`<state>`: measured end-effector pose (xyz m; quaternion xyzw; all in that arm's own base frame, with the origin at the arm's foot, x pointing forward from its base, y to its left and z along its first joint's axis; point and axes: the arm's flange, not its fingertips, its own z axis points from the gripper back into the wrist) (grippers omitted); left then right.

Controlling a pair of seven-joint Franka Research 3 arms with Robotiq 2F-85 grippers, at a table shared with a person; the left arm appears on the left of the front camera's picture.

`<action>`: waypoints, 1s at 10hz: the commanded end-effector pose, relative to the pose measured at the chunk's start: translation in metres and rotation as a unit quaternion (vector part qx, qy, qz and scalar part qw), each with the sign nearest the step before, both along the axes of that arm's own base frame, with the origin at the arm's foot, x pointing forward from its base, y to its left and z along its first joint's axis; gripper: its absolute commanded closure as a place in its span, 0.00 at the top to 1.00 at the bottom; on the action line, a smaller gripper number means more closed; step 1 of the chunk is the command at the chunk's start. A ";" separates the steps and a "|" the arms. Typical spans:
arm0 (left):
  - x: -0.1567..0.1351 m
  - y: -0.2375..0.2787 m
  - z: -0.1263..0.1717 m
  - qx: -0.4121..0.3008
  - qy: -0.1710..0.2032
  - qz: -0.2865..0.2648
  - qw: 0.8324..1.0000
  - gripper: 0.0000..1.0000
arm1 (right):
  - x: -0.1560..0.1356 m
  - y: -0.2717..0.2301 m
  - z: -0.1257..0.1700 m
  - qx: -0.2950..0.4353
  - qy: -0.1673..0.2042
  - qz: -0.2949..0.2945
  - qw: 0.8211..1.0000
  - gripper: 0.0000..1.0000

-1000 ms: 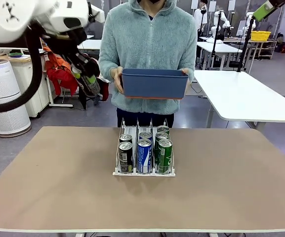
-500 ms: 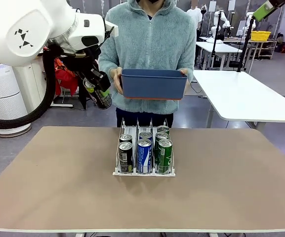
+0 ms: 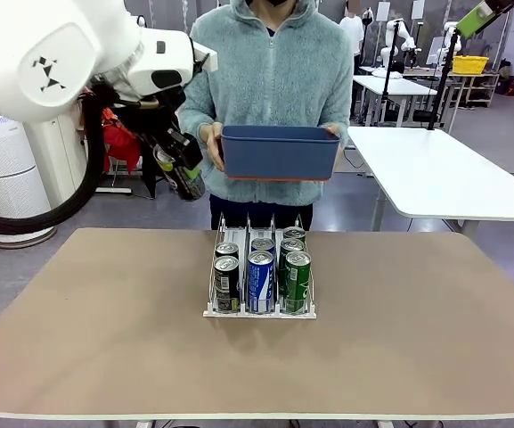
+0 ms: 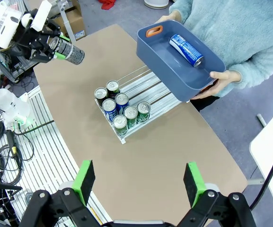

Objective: Fill the beverage cans into the dispenser.
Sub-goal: Place the picked Pepsi coke in the line of the Automatic Can Dispenser with the same cans.

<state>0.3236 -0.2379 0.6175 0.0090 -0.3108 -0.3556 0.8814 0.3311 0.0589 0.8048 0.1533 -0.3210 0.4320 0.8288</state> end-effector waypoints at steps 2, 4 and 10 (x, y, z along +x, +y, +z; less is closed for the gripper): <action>-0.020 -0.037 -0.035 -0.029 0.026 -0.039 0.999 0.58 | -0.004 0.001 -0.004 0.000 0.002 -0.004 1.000 1.00; -0.033 -0.055 -0.059 -0.020 0.039 -0.072 0.996 0.58 | -0.004 0.001 -0.004 0.000 0.002 -0.004 1.000 1.00; -0.047 -0.078 -0.134 0.017 0.083 -0.130 0.988 0.58 | -0.004 0.001 -0.004 0.000 0.002 -0.004 1.000 1.00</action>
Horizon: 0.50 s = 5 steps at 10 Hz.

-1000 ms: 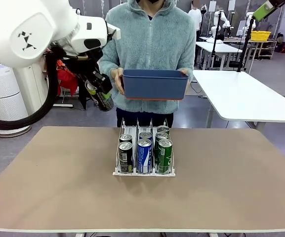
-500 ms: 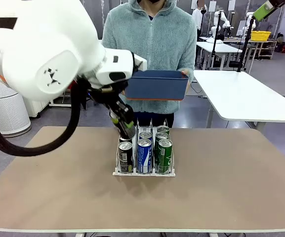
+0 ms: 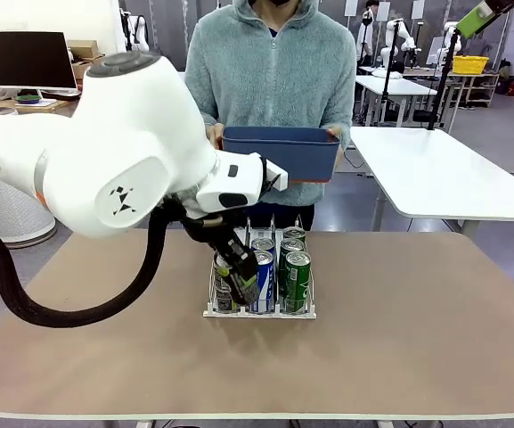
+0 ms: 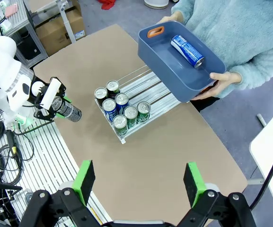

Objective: Fill the beverage cans into the dispenser.
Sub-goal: Place the picked Pepsi coke in the line of the Automatic Can Dispenser with the same cans.

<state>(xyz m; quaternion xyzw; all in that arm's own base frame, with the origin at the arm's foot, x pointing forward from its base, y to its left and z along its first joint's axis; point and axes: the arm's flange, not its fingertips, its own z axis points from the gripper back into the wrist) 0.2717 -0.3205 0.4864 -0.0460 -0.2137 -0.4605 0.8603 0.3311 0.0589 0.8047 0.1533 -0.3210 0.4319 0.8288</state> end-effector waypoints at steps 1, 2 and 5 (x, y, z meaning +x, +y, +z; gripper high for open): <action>0.011 0.010 -0.014 0.001 -0.012 -0.016 1.000 0.58 | -0.003 0.001 -0.004 0.000 0.002 -0.004 1.000 1.00; 0.014 0.012 -0.021 0.006 -0.008 -0.017 1.000 0.58 | -0.003 0.001 -0.004 0.000 0.002 -0.004 1.000 1.00; 0.010 0.009 -0.024 0.013 0.007 -0.013 1.000 0.58 | -0.003 0.001 -0.004 0.000 0.002 -0.004 1.000 1.00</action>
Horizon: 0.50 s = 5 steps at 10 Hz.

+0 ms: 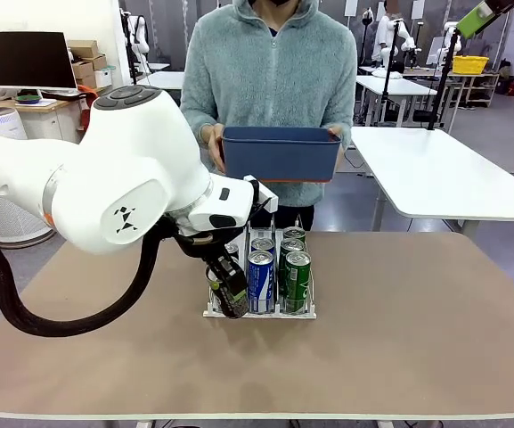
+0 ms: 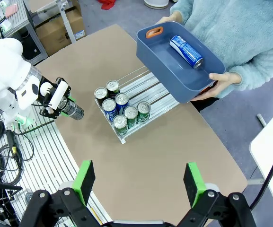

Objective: Fill the beverage cans into the dispenser.
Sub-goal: Place the picked Pepsi coke in the line of the Automatic Can Dispenser with the same cans.

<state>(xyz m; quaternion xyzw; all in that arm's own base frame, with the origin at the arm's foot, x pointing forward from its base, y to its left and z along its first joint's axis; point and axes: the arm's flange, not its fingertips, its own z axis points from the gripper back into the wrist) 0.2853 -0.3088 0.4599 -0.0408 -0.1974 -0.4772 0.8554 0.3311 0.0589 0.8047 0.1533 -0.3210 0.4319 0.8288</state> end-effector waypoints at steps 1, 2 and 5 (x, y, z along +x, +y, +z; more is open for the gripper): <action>-0.004 -0.003 0.002 -0.002 -0.003 0.003 1.000 0.58 | -0.003 0.001 -0.004 0.000 0.002 -0.004 1.000 1.00; -0.004 -0.003 0.002 -0.002 -0.003 0.003 1.000 0.58 | -0.003 0.001 -0.004 0.000 0.002 -0.004 1.000 1.00; 0.003 -0.001 0.000 0.011 -0.005 0.001 1.000 0.58 | -0.003 0.001 -0.004 0.000 0.002 -0.004 1.000 1.00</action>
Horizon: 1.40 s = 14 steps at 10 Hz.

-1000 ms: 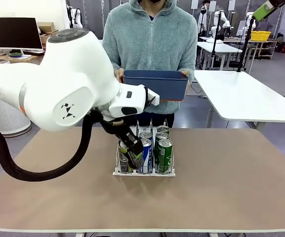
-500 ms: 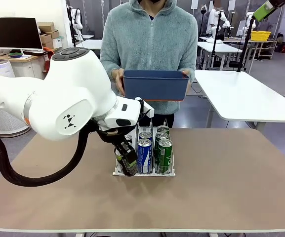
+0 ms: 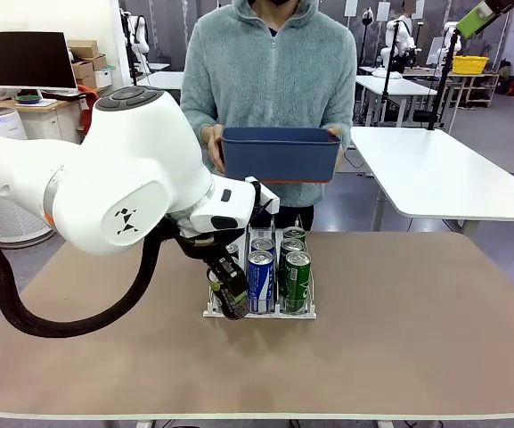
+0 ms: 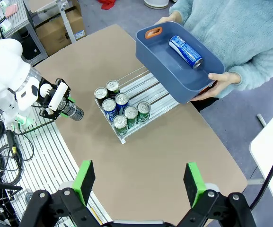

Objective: Fill the beverage cans into the dispenser.
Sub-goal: Place the picked Pepsi coke in the line of the Automatic Can Dispenser with the same cans.

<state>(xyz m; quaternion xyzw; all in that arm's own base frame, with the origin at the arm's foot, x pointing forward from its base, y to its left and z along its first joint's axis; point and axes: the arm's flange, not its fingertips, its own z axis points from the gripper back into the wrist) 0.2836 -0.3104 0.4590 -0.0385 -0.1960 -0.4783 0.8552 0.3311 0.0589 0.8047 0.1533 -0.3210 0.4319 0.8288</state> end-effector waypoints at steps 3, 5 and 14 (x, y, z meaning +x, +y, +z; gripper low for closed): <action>0.026 0.000 -0.014 0.045 -0.005 0.010 0.999 0.58 | -0.003 0.001 -0.004 0.000 0.002 -0.004 1.000 1.00; 0.042 0.000 -0.021 0.060 -0.001 0.025 0.998 0.58 | -0.003 0.001 -0.004 0.000 0.002 -0.004 1.000 1.00; 0.062 -0.004 -0.038 0.062 0.022 0.090 0.994 0.58 | -0.003 0.001 -0.004 0.000 0.002 -0.004 1.000 1.00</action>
